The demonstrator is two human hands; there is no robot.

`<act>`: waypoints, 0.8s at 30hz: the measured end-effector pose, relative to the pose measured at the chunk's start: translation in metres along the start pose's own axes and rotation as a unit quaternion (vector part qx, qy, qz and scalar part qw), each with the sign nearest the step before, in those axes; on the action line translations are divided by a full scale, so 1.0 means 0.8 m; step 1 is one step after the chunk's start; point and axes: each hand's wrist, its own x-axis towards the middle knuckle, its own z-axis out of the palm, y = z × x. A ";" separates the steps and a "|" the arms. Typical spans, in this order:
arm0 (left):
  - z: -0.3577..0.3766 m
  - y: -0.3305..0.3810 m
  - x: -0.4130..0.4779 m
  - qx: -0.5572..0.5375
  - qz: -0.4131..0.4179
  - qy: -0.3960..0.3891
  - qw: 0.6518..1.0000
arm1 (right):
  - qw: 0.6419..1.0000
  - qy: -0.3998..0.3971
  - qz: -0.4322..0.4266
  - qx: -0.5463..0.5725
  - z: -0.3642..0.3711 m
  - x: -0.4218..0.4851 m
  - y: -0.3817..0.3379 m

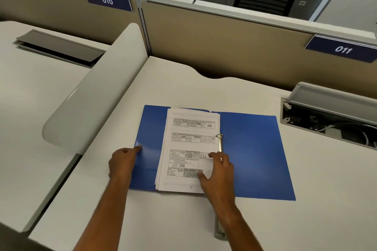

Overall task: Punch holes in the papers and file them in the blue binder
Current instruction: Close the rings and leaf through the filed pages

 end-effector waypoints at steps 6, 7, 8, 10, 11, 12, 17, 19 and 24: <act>0.001 -0.015 -0.001 -0.007 0.029 -0.005 1.000 | 0.966 -0.044 -0.118 -0.228 0.019 -0.030 -0.006; 0.001 -0.015 -0.002 -0.003 0.032 -0.006 0.999 | 0.955 -0.059 -0.158 -0.246 0.030 -0.037 -0.004; 0.000 -0.014 -0.002 -0.002 0.034 -0.007 0.999 | 0.944 -0.071 -0.189 -0.259 0.040 -0.044 -0.004; -0.001 -0.012 -0.003 -0.003 0.035 -0.012 0.999 | 0.935 -0.087 -0.220 -0.264 0.049 -0.050 -0.012; -0.002 -0.012 -0.003 -0.004 0.034 -0.014 0.999 | 0.933 -0.092 -0.231 -0.262 0.052 -0.049 -0.019; -0.002 -0.011 -0.002 -0.006 0.033 -0.015 0.999 | 0.929 -0.098 -0.242 -0.263 0.053 -0.046 -0.026; -0.003 -0.012 0.001 -0.005 0.040 -0.015 0.999 | 0.890 -0.123 -0.316 -0.304 0.047 -0.030 -0.043; -0.003 -0.012 0.001 0.009 0.043 -0.011 0.999 | 0.872 -0.114 -0.352 -0.320 0.050 -0.029 -0.034; 0.012 -0.008 -0.036 0.105 0.145 0.124 0.976 | 0.878 -0.108 -0.340 -0.318 0.055 -0.026 -0.025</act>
